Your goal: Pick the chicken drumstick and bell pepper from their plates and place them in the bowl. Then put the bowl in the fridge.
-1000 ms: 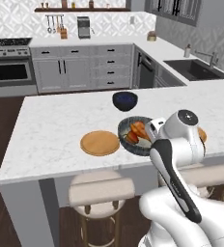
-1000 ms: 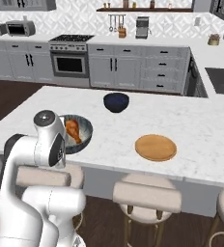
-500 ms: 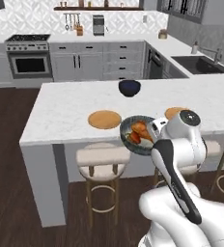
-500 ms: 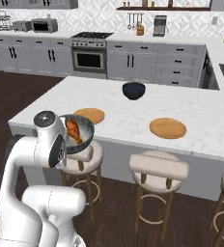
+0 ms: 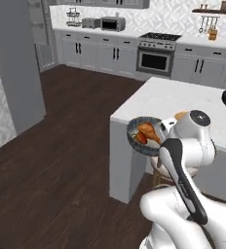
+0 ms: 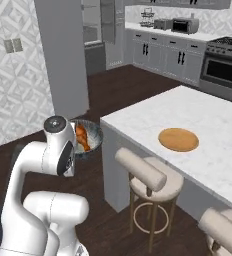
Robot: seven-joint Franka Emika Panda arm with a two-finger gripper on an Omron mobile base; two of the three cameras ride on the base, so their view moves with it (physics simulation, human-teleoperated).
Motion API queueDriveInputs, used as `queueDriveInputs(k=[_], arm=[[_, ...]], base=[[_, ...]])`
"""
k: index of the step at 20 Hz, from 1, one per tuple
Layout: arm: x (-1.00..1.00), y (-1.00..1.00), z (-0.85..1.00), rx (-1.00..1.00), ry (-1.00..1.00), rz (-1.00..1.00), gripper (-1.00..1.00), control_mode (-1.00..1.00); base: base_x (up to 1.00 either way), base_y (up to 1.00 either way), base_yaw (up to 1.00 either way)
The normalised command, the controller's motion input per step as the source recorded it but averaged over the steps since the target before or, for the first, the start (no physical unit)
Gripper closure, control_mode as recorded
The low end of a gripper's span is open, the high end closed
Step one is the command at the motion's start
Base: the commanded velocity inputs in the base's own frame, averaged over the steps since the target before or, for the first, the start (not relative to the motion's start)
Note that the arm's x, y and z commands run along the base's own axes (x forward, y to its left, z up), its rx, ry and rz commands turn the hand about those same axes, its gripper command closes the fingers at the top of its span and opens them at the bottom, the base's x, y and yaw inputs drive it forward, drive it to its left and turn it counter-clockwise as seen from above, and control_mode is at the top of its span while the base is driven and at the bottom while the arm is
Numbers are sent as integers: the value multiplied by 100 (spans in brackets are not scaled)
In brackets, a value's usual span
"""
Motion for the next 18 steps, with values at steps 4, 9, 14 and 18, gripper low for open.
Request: queueDriveInputs(k=[4,9,14,18], arm=[[0,0,0,0,0,0,100,100],[0,0,0,0,0,0,100,100],[0,0,0,0,0,0,100,100],[0,0,0,0,0,0,100,100]], base=[[99,100,17],[100,100,-1],[100,100,-8],[100,100,-27]])
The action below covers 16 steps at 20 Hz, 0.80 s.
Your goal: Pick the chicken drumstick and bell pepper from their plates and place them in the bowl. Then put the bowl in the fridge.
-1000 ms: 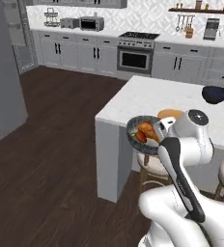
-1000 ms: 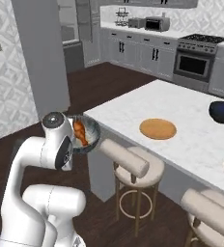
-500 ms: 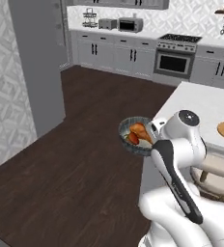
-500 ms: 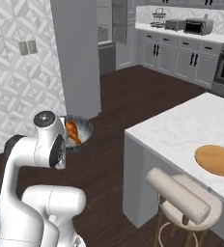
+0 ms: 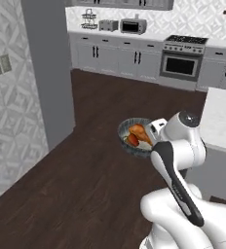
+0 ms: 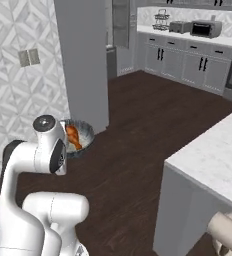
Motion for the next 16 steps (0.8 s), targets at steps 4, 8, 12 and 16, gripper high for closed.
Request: queueDriveInputs(k=[4,8,12,16], arm=[[0,0,0,0,0,0,100,100],[0,0,0,0,0,0,100,100],[0,0,0,0,0,0,100,100],[0,0,0,0,0,0,100,100]], base=[[100,100,-38],[100,100,-41],[100,95,-40],[100,80,-40]])
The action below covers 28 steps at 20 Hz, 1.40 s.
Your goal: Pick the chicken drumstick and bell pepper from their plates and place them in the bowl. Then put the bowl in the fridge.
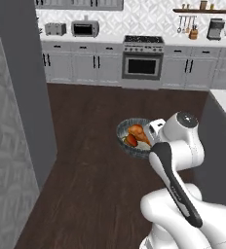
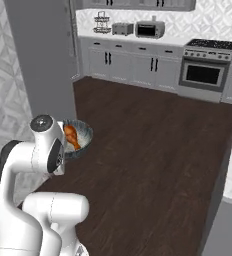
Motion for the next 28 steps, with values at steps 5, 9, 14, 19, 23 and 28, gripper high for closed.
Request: queueDriveInputs(k=[5,9,14,19,23,28], arm=[[0,0,0,0,0,0,100,100],[0,0,0,0,0,0,100,100],[0,0,0,0,0,0,100,100],[0,0,0,0,0,0,100,100],[0,0,0,0,0,0,100,100],[0,0,0,0,0,0,100,100]], base=[[100,56,-35],[100,51,-32],[100,44,-31],[100,41,-22],[100,31,-1],[100,16,9]])
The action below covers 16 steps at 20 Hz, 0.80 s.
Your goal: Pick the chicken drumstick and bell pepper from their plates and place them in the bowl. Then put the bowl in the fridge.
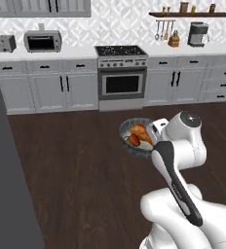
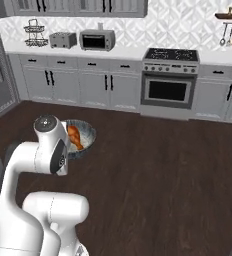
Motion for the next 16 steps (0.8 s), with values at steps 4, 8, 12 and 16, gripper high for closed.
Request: queueDriveInputs(k=[4,8,12,16], arm=[[0,0,0,0,0,0,100,100],[0,0,0,0,0,0,100,100],[0,0,0,0,0,0,100,100],[0,0,0,0,0,0,100,100]], base=[[100,3,17],[100,0,30],[100,0,45],[100,0,49]])
